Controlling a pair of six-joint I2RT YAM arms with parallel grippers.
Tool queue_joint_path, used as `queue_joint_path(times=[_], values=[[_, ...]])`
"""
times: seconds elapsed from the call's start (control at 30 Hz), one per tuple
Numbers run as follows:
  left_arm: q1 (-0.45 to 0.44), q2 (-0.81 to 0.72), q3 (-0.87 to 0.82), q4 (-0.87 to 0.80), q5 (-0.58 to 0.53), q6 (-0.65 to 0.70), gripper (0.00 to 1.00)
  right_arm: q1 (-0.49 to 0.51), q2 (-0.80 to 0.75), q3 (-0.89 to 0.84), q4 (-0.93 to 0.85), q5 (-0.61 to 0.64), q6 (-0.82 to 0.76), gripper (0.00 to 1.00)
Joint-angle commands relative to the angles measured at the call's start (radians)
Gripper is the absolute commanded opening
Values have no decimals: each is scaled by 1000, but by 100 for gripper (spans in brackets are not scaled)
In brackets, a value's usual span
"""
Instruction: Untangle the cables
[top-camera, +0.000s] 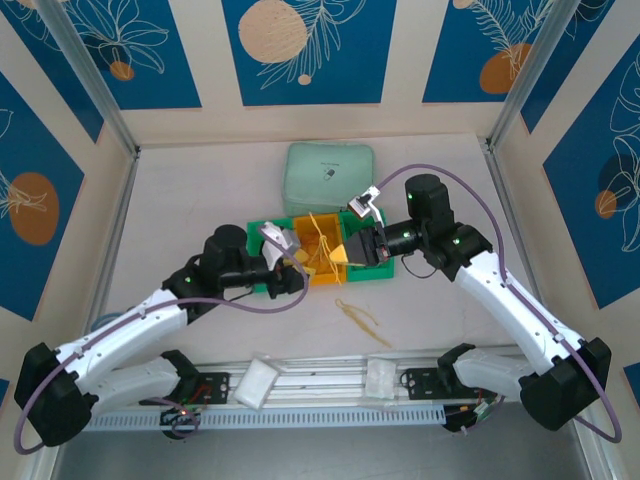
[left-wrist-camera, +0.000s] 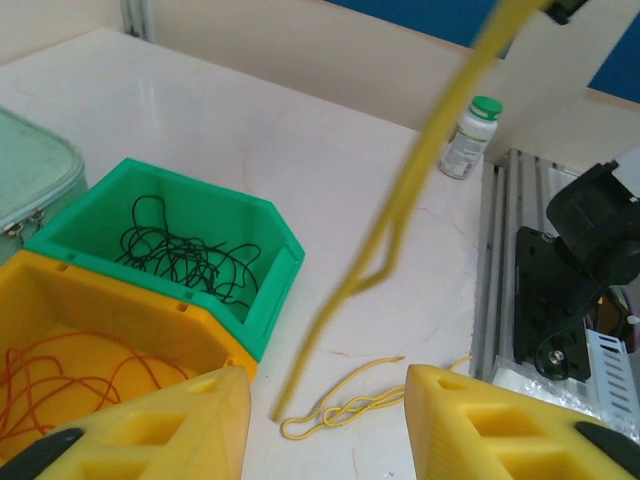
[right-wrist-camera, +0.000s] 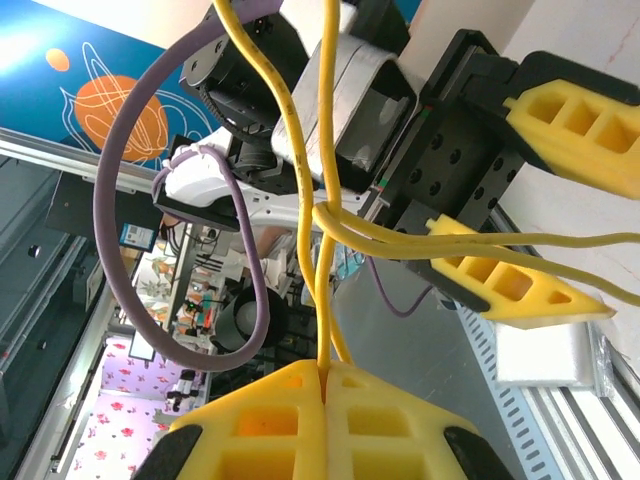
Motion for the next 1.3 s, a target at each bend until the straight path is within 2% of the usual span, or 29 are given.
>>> queue_joint_path(times=[0.0, 0.6, 0.73, 0.83, 1.03, 1.27], values=[[-7, -33, 26, 13, 65, 65, 45, 1, 1, 32, 24, -44, 31, 0], [-9, -120, -51, 18, 59, 284, 52, 43, 9, 31, 136, -77, 114, 0], [-8, -128, -59, 27, 23, 288, 54, 57, 19, 31, 142, -77, 115, 0], [-6, -126, -58, 44, -5, 258, 51, 66, 26, 31, 151, -76, 117, 0], [-6, -97, -26, 34, 10, 221, 47, 80, 37, 29, 166, -81, 120, 0], [-6, -82, -9, 34, 9, 200, 46, 84, 42, 23, 190, -83, 129, 0]])
